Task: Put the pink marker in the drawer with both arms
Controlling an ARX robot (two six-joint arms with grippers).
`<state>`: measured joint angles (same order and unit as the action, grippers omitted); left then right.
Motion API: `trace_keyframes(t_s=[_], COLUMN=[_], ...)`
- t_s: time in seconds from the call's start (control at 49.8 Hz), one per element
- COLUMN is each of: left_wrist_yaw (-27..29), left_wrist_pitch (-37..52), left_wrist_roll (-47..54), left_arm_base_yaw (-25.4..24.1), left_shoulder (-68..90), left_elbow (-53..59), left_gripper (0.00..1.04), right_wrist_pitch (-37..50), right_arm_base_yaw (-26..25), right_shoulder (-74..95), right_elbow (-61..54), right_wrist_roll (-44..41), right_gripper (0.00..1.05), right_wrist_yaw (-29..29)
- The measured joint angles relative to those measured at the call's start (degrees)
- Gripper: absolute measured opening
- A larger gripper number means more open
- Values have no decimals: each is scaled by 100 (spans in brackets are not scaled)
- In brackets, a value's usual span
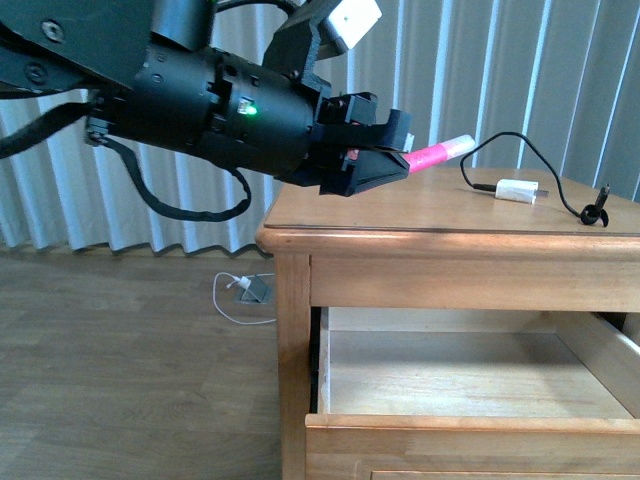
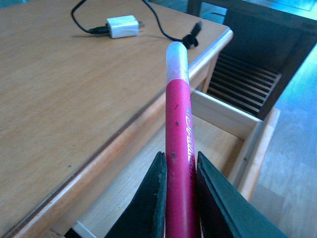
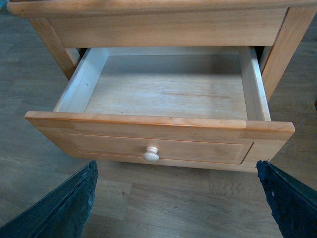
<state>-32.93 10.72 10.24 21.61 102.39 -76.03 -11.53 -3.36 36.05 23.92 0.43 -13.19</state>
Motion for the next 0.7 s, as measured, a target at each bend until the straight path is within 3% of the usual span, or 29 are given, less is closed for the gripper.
trace_keyframes(t_s=[0.08,0.201,0.603,0.703], left_wrist_yaw=[-334,-295,658,737], left_wrist_pitch=[-120,-142,352,341], left_wrist_roll=[254,525,623,605], left_arm_base_yaw=[-55,-17,317,387], left_shoulder=[-92,-50,807,876], left_elbow=[254,573,623,577], left_gripper=[15,15,15,30], right_wrist_pitch=[0,0,0,0], right_arm_base_yaw=[0,0,0,0], right_shoulder=[0,0,0,0], right_elbow=[0,0,0,0], right_wrist_roll=[0,0,0,0], right_gripper=[96,96,96,96], right_wrist_yaw=[0,0,0,0])
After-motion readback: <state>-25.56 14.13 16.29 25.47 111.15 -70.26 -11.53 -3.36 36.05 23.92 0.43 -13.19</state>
